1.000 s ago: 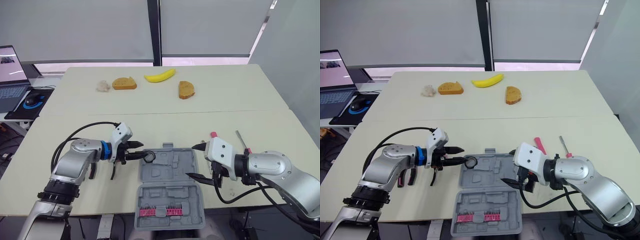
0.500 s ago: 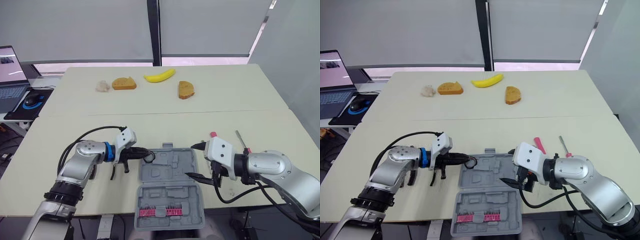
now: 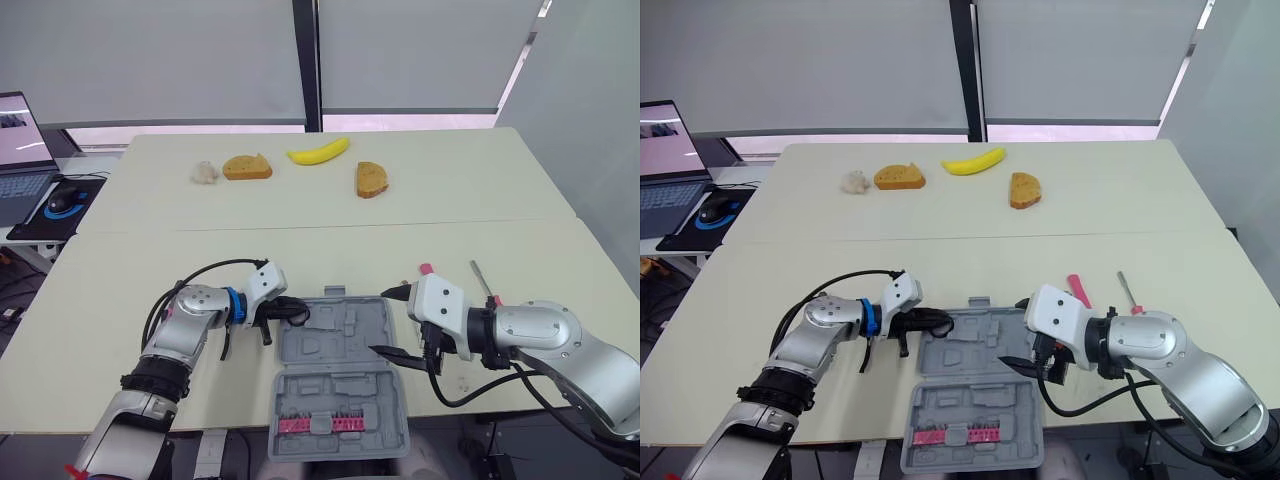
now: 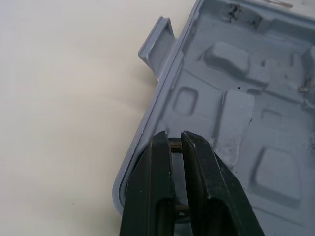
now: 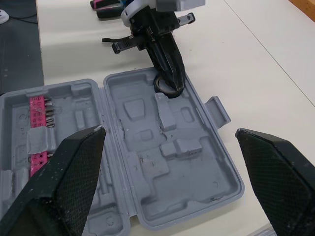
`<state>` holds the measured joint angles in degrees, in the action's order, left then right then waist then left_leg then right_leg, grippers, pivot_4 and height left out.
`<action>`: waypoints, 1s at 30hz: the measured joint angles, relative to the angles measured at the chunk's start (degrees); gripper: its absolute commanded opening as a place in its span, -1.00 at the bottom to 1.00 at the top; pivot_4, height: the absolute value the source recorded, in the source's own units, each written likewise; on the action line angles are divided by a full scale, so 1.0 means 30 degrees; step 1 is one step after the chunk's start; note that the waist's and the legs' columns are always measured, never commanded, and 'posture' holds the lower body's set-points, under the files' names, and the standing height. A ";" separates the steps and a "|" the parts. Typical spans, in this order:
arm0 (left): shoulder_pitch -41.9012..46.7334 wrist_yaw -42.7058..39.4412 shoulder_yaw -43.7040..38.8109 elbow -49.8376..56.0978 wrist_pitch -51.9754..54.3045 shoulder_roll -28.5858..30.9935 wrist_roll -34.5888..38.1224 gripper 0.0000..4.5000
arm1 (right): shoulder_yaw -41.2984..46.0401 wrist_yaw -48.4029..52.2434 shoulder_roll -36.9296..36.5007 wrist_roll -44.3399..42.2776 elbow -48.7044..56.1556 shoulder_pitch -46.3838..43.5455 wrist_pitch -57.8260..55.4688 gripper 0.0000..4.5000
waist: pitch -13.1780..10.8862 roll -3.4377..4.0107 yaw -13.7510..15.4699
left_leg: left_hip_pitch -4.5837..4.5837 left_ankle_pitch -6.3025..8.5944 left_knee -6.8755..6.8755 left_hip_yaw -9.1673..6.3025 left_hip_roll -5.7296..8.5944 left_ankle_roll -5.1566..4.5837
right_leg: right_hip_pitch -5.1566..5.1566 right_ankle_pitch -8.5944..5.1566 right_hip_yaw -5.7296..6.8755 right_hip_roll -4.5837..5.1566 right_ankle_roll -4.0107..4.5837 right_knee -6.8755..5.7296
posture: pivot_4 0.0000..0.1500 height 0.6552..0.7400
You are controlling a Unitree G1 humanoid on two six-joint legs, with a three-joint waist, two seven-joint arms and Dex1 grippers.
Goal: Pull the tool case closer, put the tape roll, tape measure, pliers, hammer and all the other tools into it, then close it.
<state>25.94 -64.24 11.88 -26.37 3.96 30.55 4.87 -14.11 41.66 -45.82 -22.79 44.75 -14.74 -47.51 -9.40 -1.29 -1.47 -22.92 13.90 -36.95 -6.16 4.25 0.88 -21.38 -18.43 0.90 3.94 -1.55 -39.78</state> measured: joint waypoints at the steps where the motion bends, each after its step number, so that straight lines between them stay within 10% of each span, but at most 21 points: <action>1: 0.0135 0.0036 0.0052 -0.0228 -0.0263 -0.0077 -0.0161 -0.82 | -0.0005 0.0002 0.0000 -0.0002 0.0000 -0.0005 0.0000 1.00 | 0.0001 -0.0001 0.0002 | 0.0000 0.0000 -0.0002 -0.0001 0.0000 0.0000 | 0.0002 0.0000 0.0003 0.0000 0.0000 0.0000 | 1.00 1.00; 18: -0.0782 -0.0039 -0.2091 0.2103 0.0980 0.1731 0.1168 -0.82 | 0.0547 -0.0060 -0.0044 0.0017 -0.0010 0.0081 0.0264 1.00 | 0.0005 -0.0006 -0.0056 | -0.0002 -0.0001 -0.0003 -0.0013 -0.0016 0.0001 | -0.0008 0.0002 -0.0005 -0.0020 -0.0003 -0.0004 | 1.00 1.00; 30: -1.0261 0.3197 -1.4269 0.8594 0.7227 0.5467 0.5668 -0.75 | 0.6933 -0.0043 0.0404 0.0451 -0.2327 0.5551 0.4775 1.00 | -0.0006 0.0013 0.0004 | 0.0036 0.0008 0.0052 0.0004 -0.0030 -0.0011 | 0.0022 0.0019 -0.0065 -0.0022 -0.0030 0.0127 | 1.00 1.00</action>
<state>-4.84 -54.65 -30.93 -0.59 25.64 46.95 21.87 6.69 41.53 -44.61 -21.44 37.76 1.91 -33.19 -9.42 -1.25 -1.46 -22.81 13.92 -36.79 -6.15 4.16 0.84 -21.32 -18.37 0.71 3.88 -1.64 -39.40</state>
